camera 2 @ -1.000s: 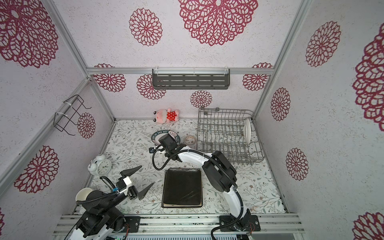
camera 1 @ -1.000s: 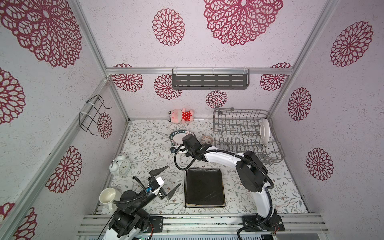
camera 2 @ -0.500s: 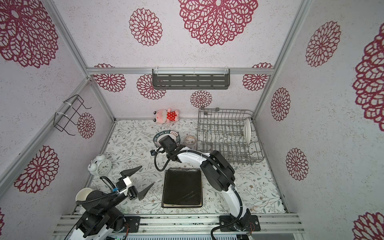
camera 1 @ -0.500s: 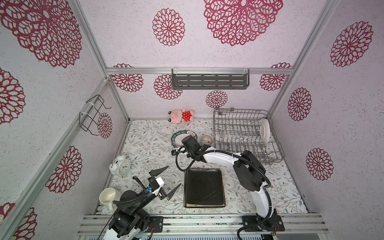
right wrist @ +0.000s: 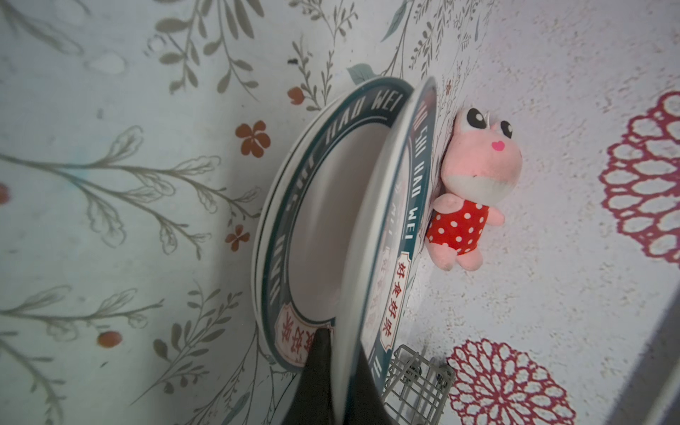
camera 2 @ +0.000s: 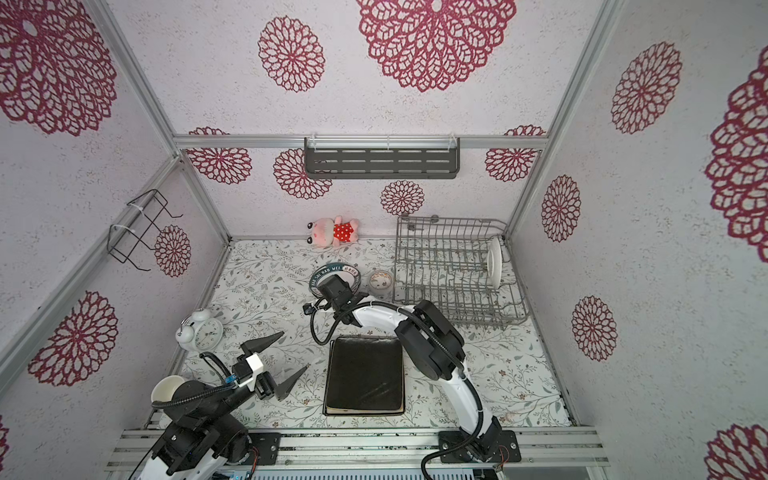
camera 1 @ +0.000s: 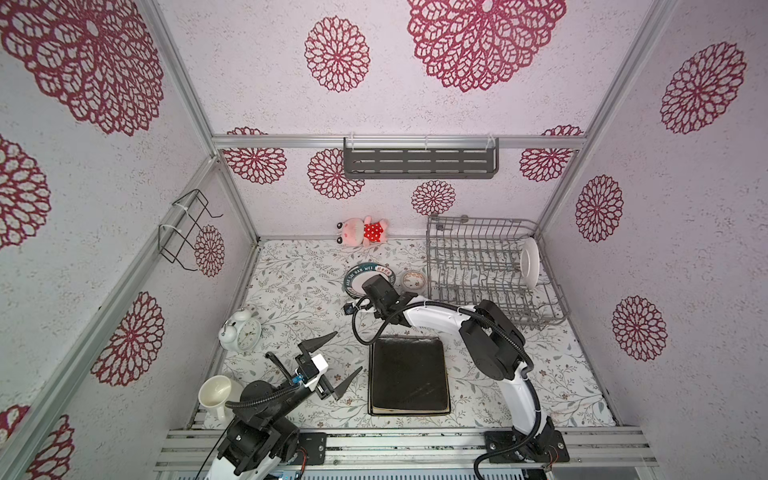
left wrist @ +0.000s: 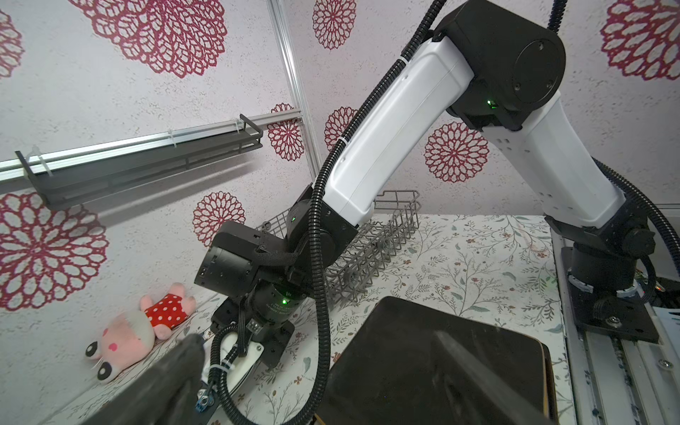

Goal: Unload the plates from the dish rack
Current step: 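Lower the plate onto the plate stack with the right gripper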

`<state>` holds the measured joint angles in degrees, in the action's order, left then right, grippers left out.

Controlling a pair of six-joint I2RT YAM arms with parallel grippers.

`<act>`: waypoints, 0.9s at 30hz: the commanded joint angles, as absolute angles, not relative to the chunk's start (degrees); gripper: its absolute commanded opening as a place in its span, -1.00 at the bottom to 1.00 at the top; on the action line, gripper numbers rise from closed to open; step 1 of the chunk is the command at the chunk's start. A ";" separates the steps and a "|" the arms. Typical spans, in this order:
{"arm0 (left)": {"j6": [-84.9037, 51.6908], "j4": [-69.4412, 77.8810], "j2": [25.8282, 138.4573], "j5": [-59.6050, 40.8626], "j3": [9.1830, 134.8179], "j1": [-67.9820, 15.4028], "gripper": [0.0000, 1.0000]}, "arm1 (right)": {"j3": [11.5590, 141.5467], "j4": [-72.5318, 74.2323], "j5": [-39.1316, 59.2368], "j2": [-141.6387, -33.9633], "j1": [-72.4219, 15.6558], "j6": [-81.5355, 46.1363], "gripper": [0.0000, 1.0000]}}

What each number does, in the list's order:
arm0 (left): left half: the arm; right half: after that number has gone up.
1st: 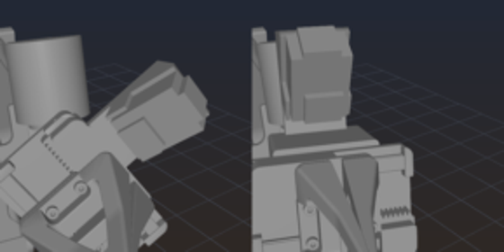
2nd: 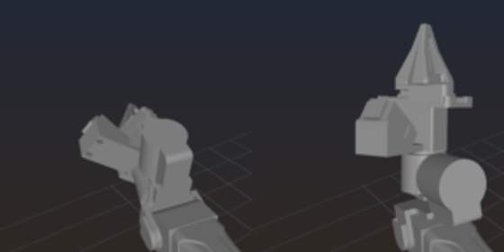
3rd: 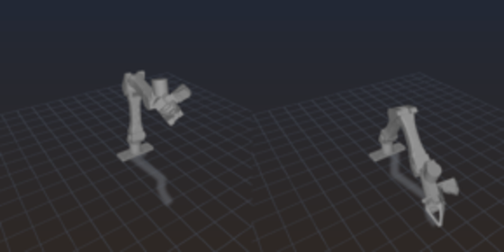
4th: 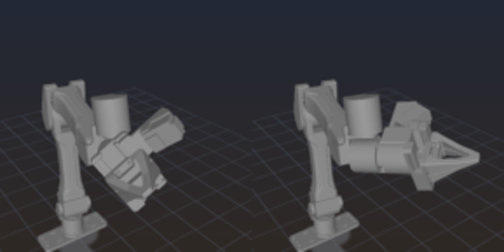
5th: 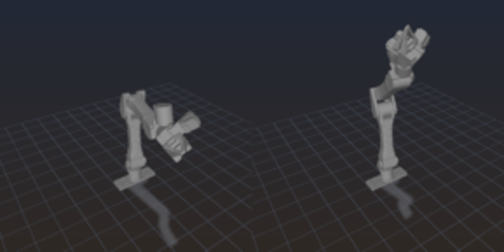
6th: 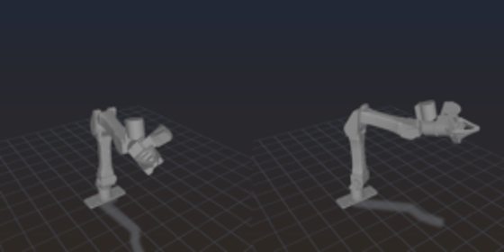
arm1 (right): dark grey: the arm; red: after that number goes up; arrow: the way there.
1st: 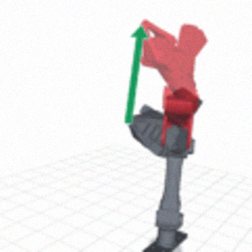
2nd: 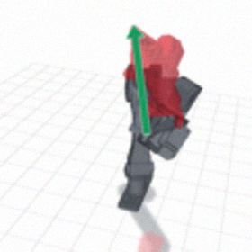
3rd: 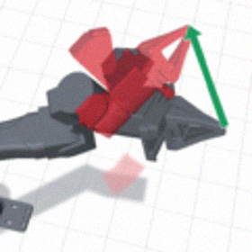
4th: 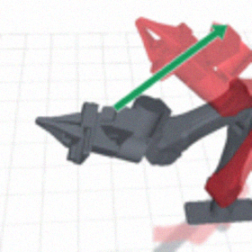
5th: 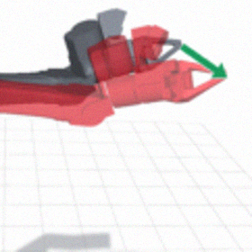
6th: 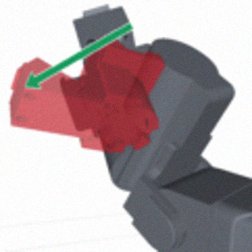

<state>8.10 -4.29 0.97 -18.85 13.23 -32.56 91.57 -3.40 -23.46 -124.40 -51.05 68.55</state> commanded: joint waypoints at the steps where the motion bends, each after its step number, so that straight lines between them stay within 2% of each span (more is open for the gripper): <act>1: 8.29 -4.48 0.21 -19.74 12.92 -31.98 0.95 | 92.61 -0.86 -25.49 -124.18 -51.33 69.27 -1.00; 21: 8.31 -4.48 0.28 -19.81 12.88 -31.91 0.95 | 96.75 -7.08 -22.33 -125.59 -51.15 64.04 -0.56; 27: 8.25 -4.57 0.19 -20.05 12.92 -31.98 0.95 | 98.25 -9.02 -21.11 -125.86 -50.89 62.42 -0.48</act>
